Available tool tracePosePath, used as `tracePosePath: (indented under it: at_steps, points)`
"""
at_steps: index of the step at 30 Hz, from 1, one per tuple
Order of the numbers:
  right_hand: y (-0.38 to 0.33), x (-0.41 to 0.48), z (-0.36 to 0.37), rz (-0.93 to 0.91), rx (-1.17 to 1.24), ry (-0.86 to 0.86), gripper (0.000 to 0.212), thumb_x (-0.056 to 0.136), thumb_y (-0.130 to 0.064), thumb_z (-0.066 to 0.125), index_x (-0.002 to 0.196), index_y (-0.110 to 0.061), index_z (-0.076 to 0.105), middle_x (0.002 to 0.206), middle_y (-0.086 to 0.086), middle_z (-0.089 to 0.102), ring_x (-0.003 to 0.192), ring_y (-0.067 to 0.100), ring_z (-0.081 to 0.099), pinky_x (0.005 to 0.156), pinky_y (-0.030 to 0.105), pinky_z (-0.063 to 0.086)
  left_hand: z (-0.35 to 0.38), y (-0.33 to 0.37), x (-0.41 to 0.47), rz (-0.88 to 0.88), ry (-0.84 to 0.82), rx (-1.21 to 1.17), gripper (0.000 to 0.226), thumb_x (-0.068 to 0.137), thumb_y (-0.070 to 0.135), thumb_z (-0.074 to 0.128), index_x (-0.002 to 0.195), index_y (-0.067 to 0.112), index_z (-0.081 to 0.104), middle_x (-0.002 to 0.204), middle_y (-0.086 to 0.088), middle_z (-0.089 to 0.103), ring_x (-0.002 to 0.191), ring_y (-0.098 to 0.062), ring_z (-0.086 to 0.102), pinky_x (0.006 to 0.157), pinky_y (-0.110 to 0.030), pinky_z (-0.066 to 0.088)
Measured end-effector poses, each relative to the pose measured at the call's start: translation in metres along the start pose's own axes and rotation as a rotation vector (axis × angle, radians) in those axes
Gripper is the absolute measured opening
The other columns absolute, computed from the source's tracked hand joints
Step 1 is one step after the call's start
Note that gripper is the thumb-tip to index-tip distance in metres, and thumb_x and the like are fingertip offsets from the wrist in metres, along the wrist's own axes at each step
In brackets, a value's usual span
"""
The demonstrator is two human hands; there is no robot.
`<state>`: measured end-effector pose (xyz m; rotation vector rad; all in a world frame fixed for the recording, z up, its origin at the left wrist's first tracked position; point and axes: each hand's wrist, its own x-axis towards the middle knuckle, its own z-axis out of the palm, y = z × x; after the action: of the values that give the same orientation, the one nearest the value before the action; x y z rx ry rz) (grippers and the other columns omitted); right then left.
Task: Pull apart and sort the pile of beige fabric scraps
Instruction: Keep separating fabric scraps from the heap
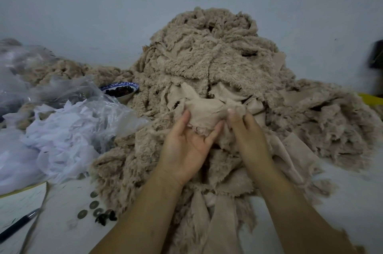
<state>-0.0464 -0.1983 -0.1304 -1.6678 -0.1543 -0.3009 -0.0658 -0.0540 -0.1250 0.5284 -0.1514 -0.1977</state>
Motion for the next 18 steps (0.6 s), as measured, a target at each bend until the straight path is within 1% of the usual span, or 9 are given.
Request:
tracePosePath:
  at_steps: [1, 3, 6, 8, 10, 12, 14, 15, 18]
  points:
    - [0.0, -0.001, 0.002, 0.008, 0.003, -0.006, 0.046, 0.082, -0.076, 0.054, 0.102, -0.036, 0.063, 0.093, -0.024, 0.069, 0.088, -0.011, 0.062, 0.072, 0.01, 0.044, 0.001, -0.003, 0.0, -0.018, 0.015, 0.036, 0.04, 0.096, 0.028, 0.054, 0.124, 0.002, 0.068, 0.136, -0.021, 0.061, 0.125, -0.032, 0.06, 0.1, -0.04, 0.053]
    - [0.002, 0.0, 0.003, -0.007, -0.011, 0.015, 0.03, 0.089, -0.061, 0.058, 0.101, -0.034, 0.063, 0.09, -0.018, 0.071, 0.087, -0.006, 0.065, 0.071, 0.013, 0.045, 0.003, -0.008, 0.0, -0.021, 0.049, 0.168, 0.031, 0.09, 0.029, 0.066, 0.108, 0.006, 0.076, 0.129, -0.017, 0.066, 0.117, -0.026, 0.066, 0.089, -0.032, 0.058]
    - [0.0, -0.002, 0.002, -0.031, -0.129, -0.045, 0.01, 0.096, -0.051, 0.054, 0.1, -0.042, 0.058, 0.084, -0.027, 0.066, 0.088, -0.013, 0.062, 0.068, 0.005, 0.042, 0.005, -0.013, 0.0, -0.029, 0.075, 0.355, 0.033, 0.083, 0.028, 0.072, 0.109, 0.007, 0.074, 0.115, -0.012, 0.072, 0.101, -0.019, 0.069, 0.078, -0.027, 0.059]
    - [0.002, -0.003, 0.005, -0.03, -0.148, -0.114, 0.026, 0.096, -0.052, 0.051, 0.114, -0.037, 0.062, 0.103, -0.023, 0.067, 0.097, -0.01, 0.061, 0.083, 0.011, 0.046, 0.006, -0.013, 0.0, -0.05, 0.062, 0.358, 0.035, 0.084, 0.026, 0.07, 0.111, 0.003, 0.07, 0.106, -0.015, 0.073, 0.093, -0.02, 0.072, 0.072, -0.028, 0.059]
    - [-0.001, -0.003, 0.008, -0.033, -0.123, -0.101, 0.036, 0.096, -0.052, 0.049, 0.115, -0.027, 0.067, 0.108, -0.01, 0.07, 0.101, 0.003, 0.064, 0.084, 0.023, 0.051, 0.009, -0.013, -0.001, -0.069, 0.03, 0.357, 0.034, 0.09, 0.033, 0.062, 0.108, 0.007, 0.074, 0.106, -0.013, 0.074, 0.095, -0.019, 0.073, 0.075, -0.028, 0.059]
    - [0.0, 0.0, 0.012, -0.007, -0.077, -0.049, 0.036, 0.098, -0.05, 0.049, 0.116, -0.026, 0.069, 0.109, -0.008, 0.071, 0.103, 0.007, 0.065, 0.084, 0.019, 0.052, 0.012, -0.012, -0.002, -0.058, -0.005, 0.33, 0.035, 0.093, 0.036, 0.055, 0.098, 0.011, 0.079, 0.102, -0.009, 0.075, 0.094, -0.017, 0.073, 0.076, -0.027, 0.059]
    - [0.002, 0.003, 0.012, 0.024, -0.06, -0.001, 0.027, 0.1, -0.046, 0.048, 0.103, -0.031, 0.07, 0.097, -0.014, 0.071, 0.095, 0.002, 0.065, 0.075, 0.009, 0.049, 0.015, -0.013, -0.005, -0.048, -0.063, 0.319, 0.036, 0.094, 0.037, 0.053, 0.088, 0.01, 0.075, 0.096, -0.007, 0.075, 0.093, -0.015, 0.072, 0.079, -0.027, 0.058]
    - [0.004, 0.005, 0.009, 0.045, -0.068, 0.027, 0.025, 0.101, -0.047, 0.048, 0.099, -0.033, 0.069, 0.093, -0.016, 0.07, 0.093, 0.001, 0.065, 0.075, 0.011, 0.049, 0.016, -0.013, -0.007, -0.041, -0.086, 0.304, 0.034, 0.093, 0.038, 0.056, 0.084, 0.008, 0.071, 0.096, -0.009, 0.073, 0.095, -0.017, 0.071, 0.083, -0.029, 0.057]
    - [0.011, 0.015, -0.01, 0.152, -0.006, 0.169, 0.033, 0.102, -0.048, 0.045, 0.108, -0.026, 0.069, 0.106, -0.005, 0.07, 0.103, 0.011, 0.065, 0.094, 0.03, 0.052, 0.017, -0.003, -0.012, 0.053, -0.131, 0.158, 0.036, 0.087, 0.038, 0.063, 0.061, 0.014, 0.059, 0.075, -0.004, 0.058, 0.079, -0.017, 0.059, 0.079, -0.033, 0.055]
